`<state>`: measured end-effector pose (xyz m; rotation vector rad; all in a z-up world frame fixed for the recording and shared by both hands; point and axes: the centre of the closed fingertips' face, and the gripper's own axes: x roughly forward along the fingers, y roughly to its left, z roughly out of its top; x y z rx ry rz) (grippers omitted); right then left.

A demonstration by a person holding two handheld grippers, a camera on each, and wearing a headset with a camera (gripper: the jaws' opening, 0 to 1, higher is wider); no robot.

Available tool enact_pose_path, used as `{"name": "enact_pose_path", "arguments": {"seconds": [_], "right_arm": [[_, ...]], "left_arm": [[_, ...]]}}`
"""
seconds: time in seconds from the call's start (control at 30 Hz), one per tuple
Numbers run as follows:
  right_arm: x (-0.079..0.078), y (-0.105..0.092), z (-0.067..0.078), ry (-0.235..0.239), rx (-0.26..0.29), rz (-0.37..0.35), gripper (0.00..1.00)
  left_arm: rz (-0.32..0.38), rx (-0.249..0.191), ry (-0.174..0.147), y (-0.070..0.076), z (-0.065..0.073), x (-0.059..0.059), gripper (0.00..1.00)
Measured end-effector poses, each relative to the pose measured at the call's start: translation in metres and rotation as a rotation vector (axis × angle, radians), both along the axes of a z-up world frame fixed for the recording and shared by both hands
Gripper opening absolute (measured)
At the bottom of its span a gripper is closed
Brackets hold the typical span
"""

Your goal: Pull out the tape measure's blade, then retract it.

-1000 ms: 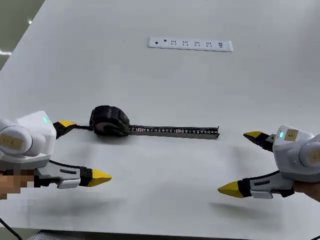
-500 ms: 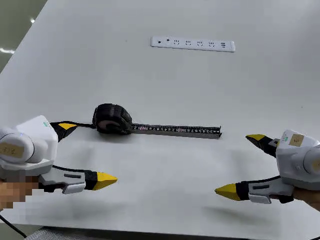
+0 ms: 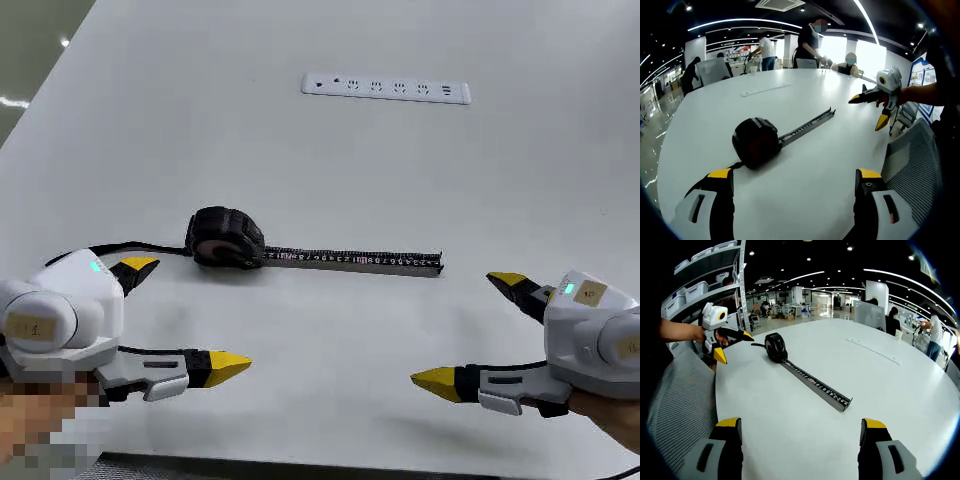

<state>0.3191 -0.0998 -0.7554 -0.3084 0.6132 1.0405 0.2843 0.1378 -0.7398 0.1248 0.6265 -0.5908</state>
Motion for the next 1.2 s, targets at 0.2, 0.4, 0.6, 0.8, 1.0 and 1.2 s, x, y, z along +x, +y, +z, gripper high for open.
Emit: {"name": "enact_pose_path", "arguments": {"seconds": [0.2,0.4,0.6,0.8,1.0,1.2], "right_arm": [[-0.001,0.004,0.002,-0.004,0.019,-0.034,0.99],[-0.001,0.007,0.005,-0.016,0.040,-0.068,0.99],[0.001,0.010,0.009,-0.037,0.054,-0.101,0.99],[0.002,0.013,0.012,-0.034,0.064,-0.128,0.99],[0.000,0.013,0.011,-0.023,0.055,-0.147,0.99],[-0.001,0.015,0.013,-0.016,0.065,-0.164,0.99]], "left_arm": [[0.023,0.008,-0.012,0.000,-0.001,-0.001,0.99],[0.060,-0.006,-0.029,-0.002,0.001,0.001,0.99],[0.082,-0.014,-0.060,-0.008,0.007,0.006,0.99],[0.086,-0.007,-0.066,-0.012,0.008,0.006,0.99],[0.130,-0.006,-0.071,-0.005,0.010,0.006,0.99],[0.149,-0.004,-0.066,-0.005,0.008,0.005,0.99]]}}
